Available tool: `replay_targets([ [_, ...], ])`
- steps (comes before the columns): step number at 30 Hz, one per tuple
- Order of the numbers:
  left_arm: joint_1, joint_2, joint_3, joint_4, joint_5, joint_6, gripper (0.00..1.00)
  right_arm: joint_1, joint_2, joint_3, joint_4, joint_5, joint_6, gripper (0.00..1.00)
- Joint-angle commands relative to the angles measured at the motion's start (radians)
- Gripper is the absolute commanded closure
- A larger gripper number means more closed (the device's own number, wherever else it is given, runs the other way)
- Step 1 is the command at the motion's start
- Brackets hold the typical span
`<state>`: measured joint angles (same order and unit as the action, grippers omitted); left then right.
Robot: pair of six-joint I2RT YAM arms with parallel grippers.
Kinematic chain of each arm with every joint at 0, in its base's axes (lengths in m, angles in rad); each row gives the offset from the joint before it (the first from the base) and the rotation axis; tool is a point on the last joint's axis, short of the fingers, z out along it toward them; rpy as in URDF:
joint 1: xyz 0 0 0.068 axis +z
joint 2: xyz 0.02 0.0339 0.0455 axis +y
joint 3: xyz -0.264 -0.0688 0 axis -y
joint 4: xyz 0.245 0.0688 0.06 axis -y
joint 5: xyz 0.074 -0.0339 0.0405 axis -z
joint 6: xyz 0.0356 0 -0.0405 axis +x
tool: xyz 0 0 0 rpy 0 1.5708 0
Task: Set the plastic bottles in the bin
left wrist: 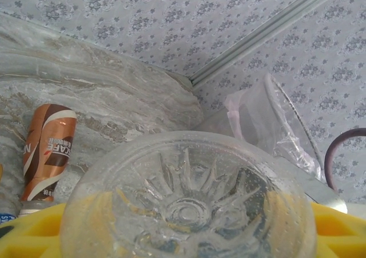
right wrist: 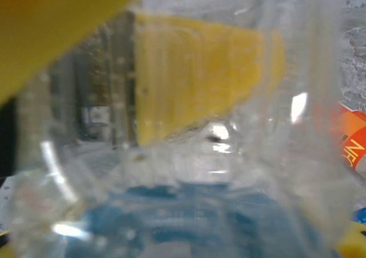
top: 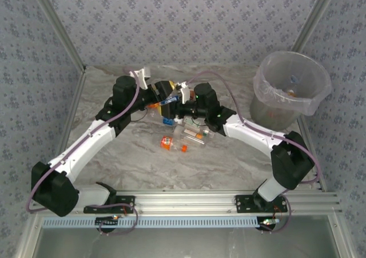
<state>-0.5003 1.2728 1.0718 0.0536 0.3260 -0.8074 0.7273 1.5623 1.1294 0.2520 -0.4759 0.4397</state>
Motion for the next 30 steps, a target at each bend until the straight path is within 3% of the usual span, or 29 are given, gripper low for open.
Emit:
replay_targets([
  [1,-0.009,-0.008,0.014,0.036,0.031,-0.014,0.07,0.010,-0.037,-0.003,-0.047,0.030,-0.051,0.48],
  [3,-0.008,-0.013,0.019,0.032,0.035,-0.005,0.01,0.010,-0.044,-0.005,-0.075,0.040,-0.065,0.49],
  [14,0.002,-0.130,-0.047,0.087,-0.056,0.046,0.01,0.009,-0.085,-0.011,-0.237,0.118,-0.140,0.50],
  [19,0.006,-0.201,-0.084,0.037,-0.173,0.091,0.00,0.002,-0.122,-0.019,-0.298,0.176,-0.174,0.50],
  [24,0.017,-0.256,-0.090,-0.108,-0.357,0.116,0.00,-0.023,-0.172,-0.019,-0.387,0.227,-0.218,0.50],
  [30,0.055,-0.281,-0.143,-0.169,-0.435,0.086,0.00,-0.069,-0.257,-0.018,-0.477,0.286,-0.273,0.50],
])
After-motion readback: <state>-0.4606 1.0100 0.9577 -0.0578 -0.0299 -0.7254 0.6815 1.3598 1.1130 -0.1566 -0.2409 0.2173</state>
